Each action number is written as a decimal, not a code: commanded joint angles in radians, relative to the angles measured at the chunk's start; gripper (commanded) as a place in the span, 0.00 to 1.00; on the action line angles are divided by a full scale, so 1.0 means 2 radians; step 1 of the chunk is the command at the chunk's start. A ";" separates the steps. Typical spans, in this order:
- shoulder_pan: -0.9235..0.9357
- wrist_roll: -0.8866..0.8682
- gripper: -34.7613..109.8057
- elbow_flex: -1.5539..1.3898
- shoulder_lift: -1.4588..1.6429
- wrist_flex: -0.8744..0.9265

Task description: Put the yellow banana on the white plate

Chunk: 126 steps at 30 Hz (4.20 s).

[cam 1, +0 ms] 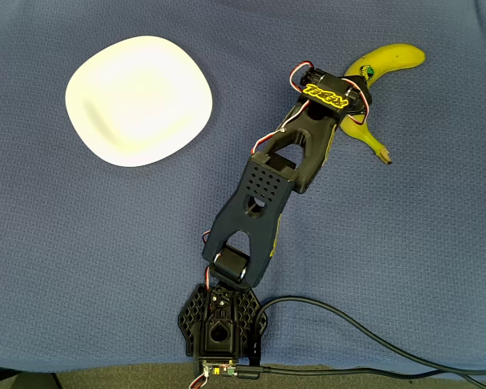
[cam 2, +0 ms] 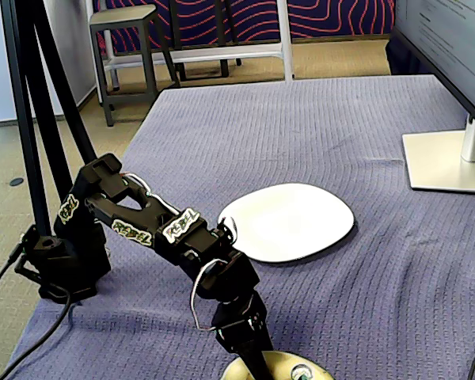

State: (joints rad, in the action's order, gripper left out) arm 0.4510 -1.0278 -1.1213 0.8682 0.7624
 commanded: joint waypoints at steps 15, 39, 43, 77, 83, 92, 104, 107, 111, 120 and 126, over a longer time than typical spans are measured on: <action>-0.012 -0.002 0.24 0.058 0.080 0.100; -0.104 0.051 0.24 0.090 0.220 0.217; -0.130 0.105 0.24 0.074 0.250 0.225; -0.386 0.497 0.24 -0.069 0.361 0.286; -0.386 0.559 0.24 -0.074 0.328 0.269; -0.403 0.552 0.24 -0.039 0.287 0.240; -0.465 0.521 0.24 0.005 0.281 0.241; -0.477 0.499 0.24 0.004 0.275 0.247; -0.479 0.477 0.24 -0.013 0.264 0.238; -0.476 0.463 0.24 -0.018 0.233 0.221; -0.479 0.459 0.24 -0.020 0.215 0.222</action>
State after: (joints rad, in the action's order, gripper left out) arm -0.5016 -0.0920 -1.2118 1.2763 1.2364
